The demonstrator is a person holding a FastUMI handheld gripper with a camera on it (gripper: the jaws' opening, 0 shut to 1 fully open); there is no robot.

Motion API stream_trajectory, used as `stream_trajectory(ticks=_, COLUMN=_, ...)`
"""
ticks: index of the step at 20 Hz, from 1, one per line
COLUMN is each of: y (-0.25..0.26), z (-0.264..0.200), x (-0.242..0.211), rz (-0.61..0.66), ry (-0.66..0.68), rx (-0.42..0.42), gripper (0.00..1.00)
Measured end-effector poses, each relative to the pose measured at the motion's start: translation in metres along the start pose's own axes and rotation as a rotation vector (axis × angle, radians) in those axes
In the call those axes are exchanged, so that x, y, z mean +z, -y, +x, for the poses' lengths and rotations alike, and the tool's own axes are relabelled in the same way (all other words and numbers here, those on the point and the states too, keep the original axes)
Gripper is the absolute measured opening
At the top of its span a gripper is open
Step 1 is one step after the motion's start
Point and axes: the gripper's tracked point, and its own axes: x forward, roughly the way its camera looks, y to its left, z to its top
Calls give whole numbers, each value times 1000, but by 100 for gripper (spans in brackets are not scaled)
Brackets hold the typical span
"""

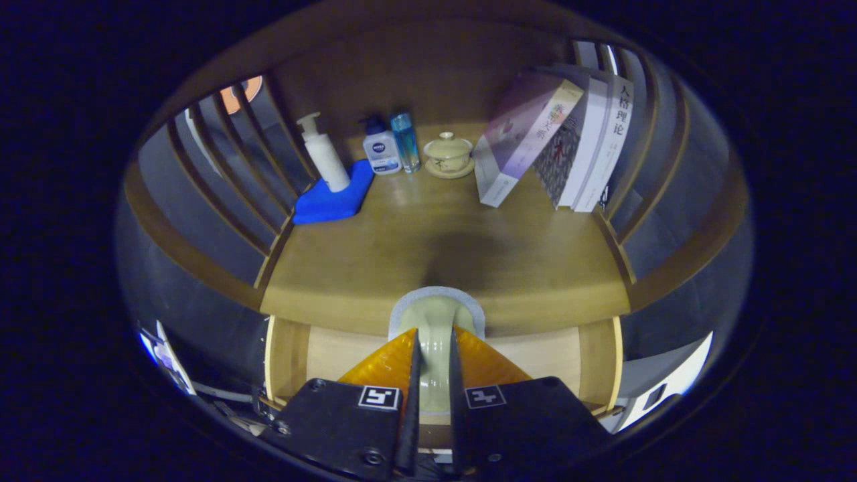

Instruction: Pull open the drawer, take out the items inside it, and place them on the countertop above the cabinet.

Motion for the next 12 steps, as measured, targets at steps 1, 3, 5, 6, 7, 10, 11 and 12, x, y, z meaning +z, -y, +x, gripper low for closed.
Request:
stream_trajectory(ticks=1, y=-1, z=5, x=10, rz=-5, ry=2, rx=-5, gripper=22)
stream_trajectory(ticks=3, y=-6, z=15, x=22, rz=-8, ry=-7, rx=4, gripper=23)
stream_trajectory(ticks=5, y=-15, z=28, x=31, rz=5, ry=-27, rx=30, gripper=23)
stream_trajectory(ticks=6, y=-13, z=38, x=36, rz=10, ry=-35, rx=22, gripper=23)
stream_trajectory(ticks=7, y=-10, z=47, x=42, rz=11, ry=-39, rx=6, gripper=23)
stream_trajectory(ticks=10, y=-4, z=66, x=54, rz=16, ry=-32, rx=-28, gripper=22)
stream_trajectory(ticks=11, y=-3, z=71, x=53, rz=27, ry=-42, rx=-28, gripper=22)
stream_trajectory(ticks=12, y=-5, z=75, x=51, rz=42, ry=-51, rx=-18, gripper=22)
